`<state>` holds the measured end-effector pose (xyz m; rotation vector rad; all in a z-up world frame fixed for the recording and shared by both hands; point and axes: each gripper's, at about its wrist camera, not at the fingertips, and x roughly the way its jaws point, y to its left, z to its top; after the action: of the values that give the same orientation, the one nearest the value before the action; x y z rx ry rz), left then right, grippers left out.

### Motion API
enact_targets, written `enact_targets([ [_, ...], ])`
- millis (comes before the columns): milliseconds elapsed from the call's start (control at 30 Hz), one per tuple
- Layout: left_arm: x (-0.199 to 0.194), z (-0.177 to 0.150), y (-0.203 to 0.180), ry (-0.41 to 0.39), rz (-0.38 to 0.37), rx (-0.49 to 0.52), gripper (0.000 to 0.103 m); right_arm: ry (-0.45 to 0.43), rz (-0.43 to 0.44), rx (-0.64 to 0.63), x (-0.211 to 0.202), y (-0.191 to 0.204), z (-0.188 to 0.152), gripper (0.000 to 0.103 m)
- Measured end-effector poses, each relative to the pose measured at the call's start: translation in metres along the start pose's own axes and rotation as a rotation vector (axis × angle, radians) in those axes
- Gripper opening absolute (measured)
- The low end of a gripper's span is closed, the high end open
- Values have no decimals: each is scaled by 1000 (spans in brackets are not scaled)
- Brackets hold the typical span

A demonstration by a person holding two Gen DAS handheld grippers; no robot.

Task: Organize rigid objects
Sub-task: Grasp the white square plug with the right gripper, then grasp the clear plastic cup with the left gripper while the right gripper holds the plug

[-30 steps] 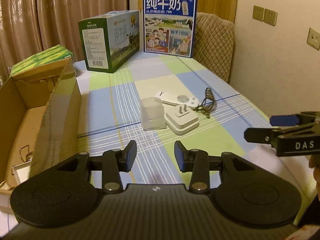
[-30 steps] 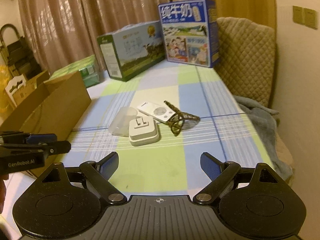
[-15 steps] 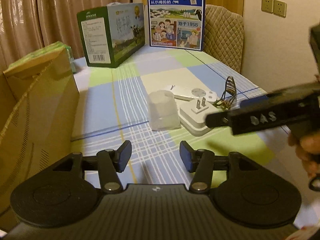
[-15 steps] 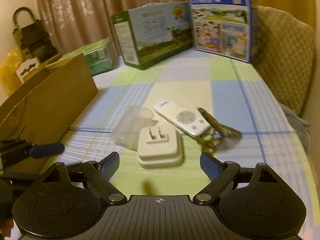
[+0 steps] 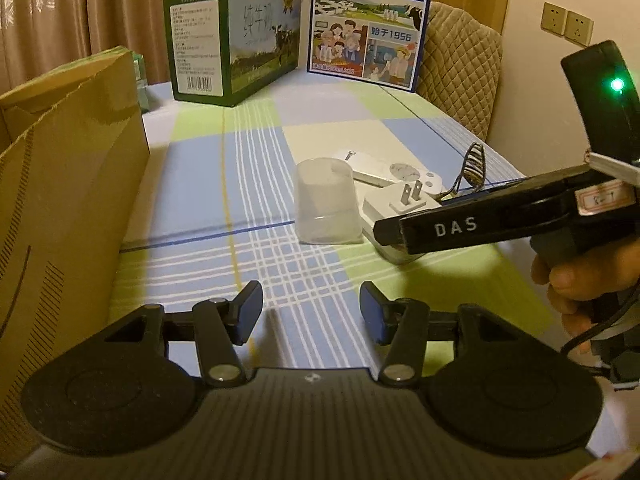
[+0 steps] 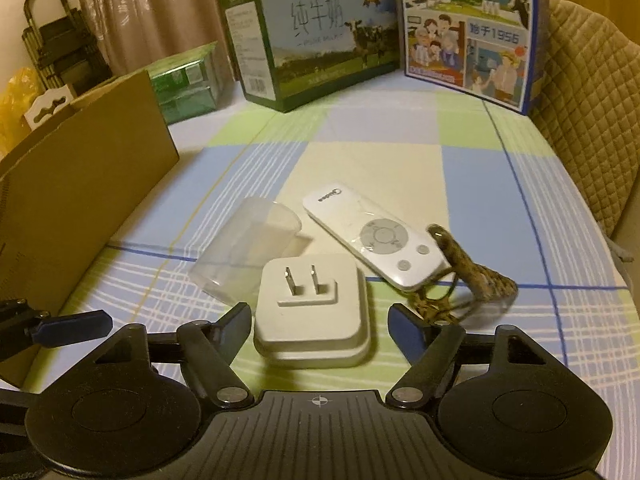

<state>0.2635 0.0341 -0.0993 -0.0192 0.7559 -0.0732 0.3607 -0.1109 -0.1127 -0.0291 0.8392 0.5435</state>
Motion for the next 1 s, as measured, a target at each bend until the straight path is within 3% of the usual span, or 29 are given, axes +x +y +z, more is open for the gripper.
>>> enact_targets([
  [100,3,0,2,3,-2,-2,49,4,0,-14,8,1,0,72],
  [133,3,0,2,4,-3,-1,49,-1,-8,-24,9,2,0,63],
  [167,4,0,2,6,-5,-2,49,-4,-13,-33,9,2,1,62],
  [367,6,2,0,1,-6,21,49,6,-41,5,-6,1,2,61],
  [633,27,24,-14,-60,23,72,49,-38,-86,80,-70,-2,-15,61],
  [700,36,30,-16,-58,26,53,52,-39,-98,142,-80,-13,-25,61],
  [833,54,39,-24,-60,57,57,69,-26,-101,228,-85,-33,-31,61],
  [933,66,43,-27,-51,70,62,69,-29,-115,236,-84,-37,-28,61],
  [1000,73,46,-29,-39,70,71,63,-27,-103,245,-81,-37,-27,61],
])
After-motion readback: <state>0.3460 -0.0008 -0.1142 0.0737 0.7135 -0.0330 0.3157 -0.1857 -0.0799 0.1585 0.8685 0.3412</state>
